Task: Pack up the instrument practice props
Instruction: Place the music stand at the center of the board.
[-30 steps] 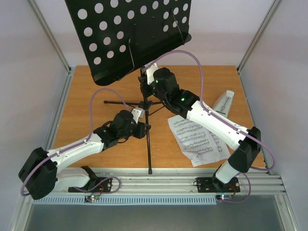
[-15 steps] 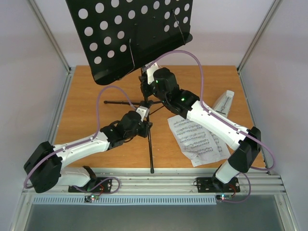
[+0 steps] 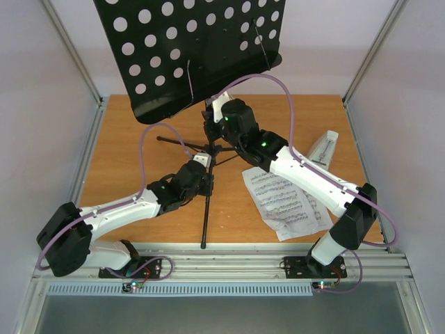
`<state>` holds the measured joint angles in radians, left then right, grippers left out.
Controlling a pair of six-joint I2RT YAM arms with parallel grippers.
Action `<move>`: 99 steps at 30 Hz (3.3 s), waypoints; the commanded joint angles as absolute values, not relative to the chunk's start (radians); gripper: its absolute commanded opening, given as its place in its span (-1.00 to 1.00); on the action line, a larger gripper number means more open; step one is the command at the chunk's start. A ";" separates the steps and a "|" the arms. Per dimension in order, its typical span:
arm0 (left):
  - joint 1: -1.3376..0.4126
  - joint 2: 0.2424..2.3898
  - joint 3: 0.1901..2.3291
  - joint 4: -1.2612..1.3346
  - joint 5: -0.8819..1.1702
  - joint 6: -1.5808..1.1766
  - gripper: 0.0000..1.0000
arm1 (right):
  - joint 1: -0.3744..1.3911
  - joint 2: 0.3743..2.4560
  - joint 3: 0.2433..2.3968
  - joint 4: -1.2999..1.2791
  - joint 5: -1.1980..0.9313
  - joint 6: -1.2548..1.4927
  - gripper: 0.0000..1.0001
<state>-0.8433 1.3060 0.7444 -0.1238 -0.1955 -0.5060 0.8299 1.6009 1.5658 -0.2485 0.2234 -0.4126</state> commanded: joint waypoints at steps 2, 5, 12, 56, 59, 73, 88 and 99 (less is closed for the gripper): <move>-0.851 1.264 0.775 -0.055 -0.203 -0.444 -0.99 | 0.837 1.499 1.597 -0.075 0.225 -0.396 -0.97; -0.852 1.223 0.776 -0.027 -0.189 -0.409 -0.99 | 0.838 1.492 1.578 -0.077 0.224 -0.384 -0.98; -0.851 1.129 0.807 -0.025 -0.207 -0.329 -0.99 | 0.838 1.495 1.550 -0.094 0.223 -0.359 -0.98; -0.851 1.093 0.840 0.112 -0.227 -0.213 -0.99 | 0.954 1.486 1.525 -0.200 0.361 -0.315 -0.98; -0.851 1.127 0.819 0.114 -0.209 -0.213 -0.99 | 0.955 1.490 1.489 -0.172 0.380 -0.312 -0.98; -0.851 1.244 0.766 0.164 -0.243 -0.192 -0.99 | 0.949 1.564 1.446 -0.076 0.444 -0.312 -0.98; -0.851 1.105 0.823 -0.297 -0.190 -0.273 0.62 | 0.927 1.610 1.447 -0.042 0.484 -0.333 -0.98; -0.855 0.899 0.692 -0.747 -0.013 -0.604 0.71 | 0.910 1.607 1.433 -0.033 0.476 -0.314 -0.98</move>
<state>-0.8486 0.9234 0.7467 -0.5716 -0.1276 -0.4435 0.9192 1.6062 1.4345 -0.0891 0.4732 -0.3374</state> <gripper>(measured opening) 0.856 0.210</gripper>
